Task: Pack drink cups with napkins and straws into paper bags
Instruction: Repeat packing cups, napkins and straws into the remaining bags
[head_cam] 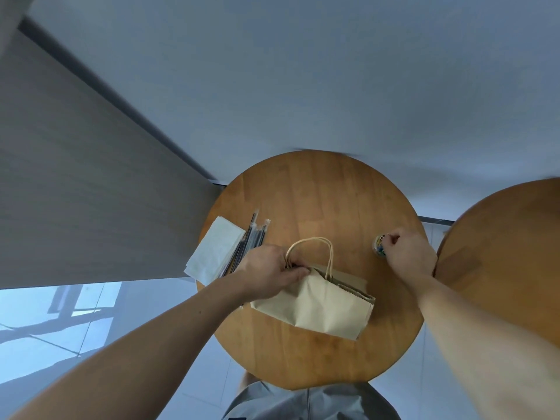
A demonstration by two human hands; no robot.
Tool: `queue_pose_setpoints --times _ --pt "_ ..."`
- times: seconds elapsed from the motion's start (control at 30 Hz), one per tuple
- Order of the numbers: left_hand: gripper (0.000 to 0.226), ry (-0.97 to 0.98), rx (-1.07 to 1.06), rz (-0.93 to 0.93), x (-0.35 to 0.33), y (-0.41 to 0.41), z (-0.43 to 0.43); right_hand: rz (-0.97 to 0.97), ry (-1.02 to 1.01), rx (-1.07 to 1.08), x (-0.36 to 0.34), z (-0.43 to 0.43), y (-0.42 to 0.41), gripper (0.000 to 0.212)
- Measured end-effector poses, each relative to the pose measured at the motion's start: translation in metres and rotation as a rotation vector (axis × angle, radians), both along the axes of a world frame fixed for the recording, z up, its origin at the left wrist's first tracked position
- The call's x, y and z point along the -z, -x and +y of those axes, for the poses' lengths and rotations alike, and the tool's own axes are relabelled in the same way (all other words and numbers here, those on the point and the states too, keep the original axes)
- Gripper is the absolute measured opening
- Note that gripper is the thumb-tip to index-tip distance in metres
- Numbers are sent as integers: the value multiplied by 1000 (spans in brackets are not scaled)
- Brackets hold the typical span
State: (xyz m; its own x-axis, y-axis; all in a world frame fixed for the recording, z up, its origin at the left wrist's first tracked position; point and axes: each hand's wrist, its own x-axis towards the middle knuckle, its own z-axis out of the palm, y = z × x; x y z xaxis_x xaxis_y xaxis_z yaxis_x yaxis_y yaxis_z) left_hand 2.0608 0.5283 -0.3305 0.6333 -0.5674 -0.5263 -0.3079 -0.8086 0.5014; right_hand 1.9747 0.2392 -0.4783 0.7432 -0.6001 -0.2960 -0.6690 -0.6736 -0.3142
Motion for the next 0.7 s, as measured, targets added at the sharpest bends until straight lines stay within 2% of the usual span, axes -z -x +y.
queue_pose_setpoints --times 0.07,0.17,0.3,0.37,0.43,0.47,0.53,0.7 --pt "21 -35 5 -2 -3 0 -1 -149 -110 60 -13 2 3 8" --pt "30 -75 31 -12 -14 2 -4 -340 -288 79 -52 11 -1 14" --pt "27 -79 45 -18 -29 5 -8 -450 -538 182 -114 42 -9 7" --pt "33 -127 53 -27 -32 7 -6 -549 -785 267 -146 61 -8 6" --pt "36 -154 42 -29 -34 10 -3 -640 -1074 328 -179 76 -3 19" --pt "36 -154 34 -28 -34 11 -3 -655 -1157 333 -193 82 1 25" --pt "36 -144 23 -27 -35 13 -1 -649 -1215 313 -215 92 10 26" --pt "38 -142 3 -37 -37 16 -2 -617 -1144 276 -239 118 32 12"
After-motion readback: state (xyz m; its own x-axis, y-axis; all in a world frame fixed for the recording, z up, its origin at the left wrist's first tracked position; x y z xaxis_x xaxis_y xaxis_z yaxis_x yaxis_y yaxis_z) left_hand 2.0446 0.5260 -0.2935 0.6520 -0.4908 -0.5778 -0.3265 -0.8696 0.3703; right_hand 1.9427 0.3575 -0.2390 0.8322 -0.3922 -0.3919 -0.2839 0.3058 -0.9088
